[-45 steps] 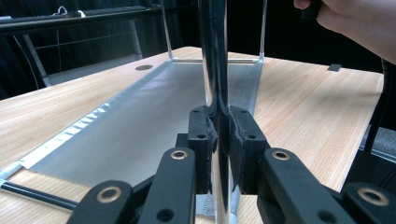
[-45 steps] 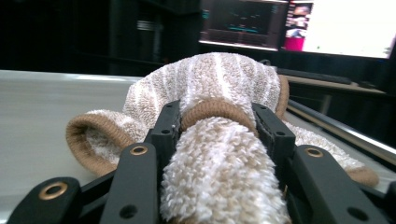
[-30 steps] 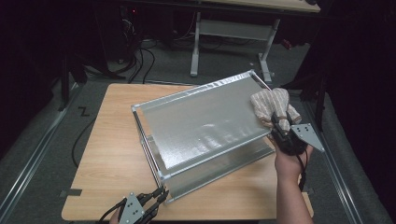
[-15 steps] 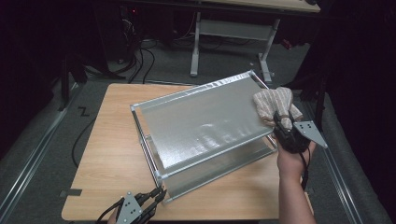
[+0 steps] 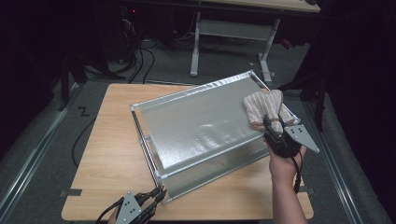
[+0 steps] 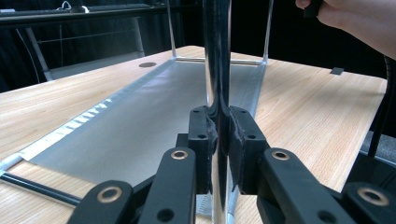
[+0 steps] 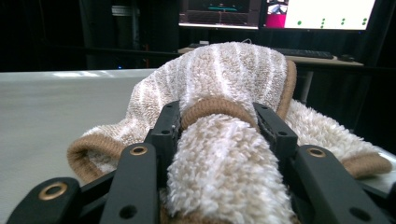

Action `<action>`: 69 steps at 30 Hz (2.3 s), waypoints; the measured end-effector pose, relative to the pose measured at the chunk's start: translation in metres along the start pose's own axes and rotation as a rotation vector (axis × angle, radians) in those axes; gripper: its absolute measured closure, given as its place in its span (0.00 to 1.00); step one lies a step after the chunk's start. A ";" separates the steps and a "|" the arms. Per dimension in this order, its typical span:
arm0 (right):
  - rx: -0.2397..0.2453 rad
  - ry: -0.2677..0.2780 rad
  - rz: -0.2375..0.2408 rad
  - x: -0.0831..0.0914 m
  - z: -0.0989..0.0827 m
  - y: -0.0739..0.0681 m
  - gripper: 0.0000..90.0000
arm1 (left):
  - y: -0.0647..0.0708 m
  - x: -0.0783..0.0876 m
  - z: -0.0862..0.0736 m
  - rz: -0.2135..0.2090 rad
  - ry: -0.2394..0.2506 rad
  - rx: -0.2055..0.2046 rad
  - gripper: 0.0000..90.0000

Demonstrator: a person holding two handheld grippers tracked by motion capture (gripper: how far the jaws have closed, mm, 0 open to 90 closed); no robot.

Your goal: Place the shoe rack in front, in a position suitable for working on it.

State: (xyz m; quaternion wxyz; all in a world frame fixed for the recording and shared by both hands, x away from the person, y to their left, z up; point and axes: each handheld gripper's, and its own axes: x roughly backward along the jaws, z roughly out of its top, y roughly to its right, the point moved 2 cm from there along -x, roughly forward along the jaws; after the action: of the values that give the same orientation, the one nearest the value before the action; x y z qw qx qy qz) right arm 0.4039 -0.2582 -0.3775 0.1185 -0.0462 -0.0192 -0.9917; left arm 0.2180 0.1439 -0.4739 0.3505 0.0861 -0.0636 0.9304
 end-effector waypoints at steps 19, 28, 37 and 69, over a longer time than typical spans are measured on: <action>0.055 0.005 0.184 0.025 -0.001 -0.095 0.65 | -0.002 -0.002 0.001 -0.021 0.002 -0.009 0.88; 0.071 0.032 0.299 0.037 -0.004 -0.145 0.64 | -0.001 -0.003 0.001 -0.017 0.001 -0.010 0.88; 0.111 0.044 0.412 0.049 -0.004 -0.190 0.64 | -0.001 -0.004 0.001 -0.017 0.004 -0.012 0.88; 0.161 0.056 0.514 0.065 -0.003 -0.236 0.63 | 0.000 -0.005 0.001 -0.009 0.003 -0.014 0.88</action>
State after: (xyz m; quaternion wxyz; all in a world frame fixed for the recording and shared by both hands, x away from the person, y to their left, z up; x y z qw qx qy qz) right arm 0.2844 -0.0444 -0.3809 0.3702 -0.0127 -0.0824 -0.9252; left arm 0.2223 0.1405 -0.4743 0.3553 0.0825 -0.0694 0.9285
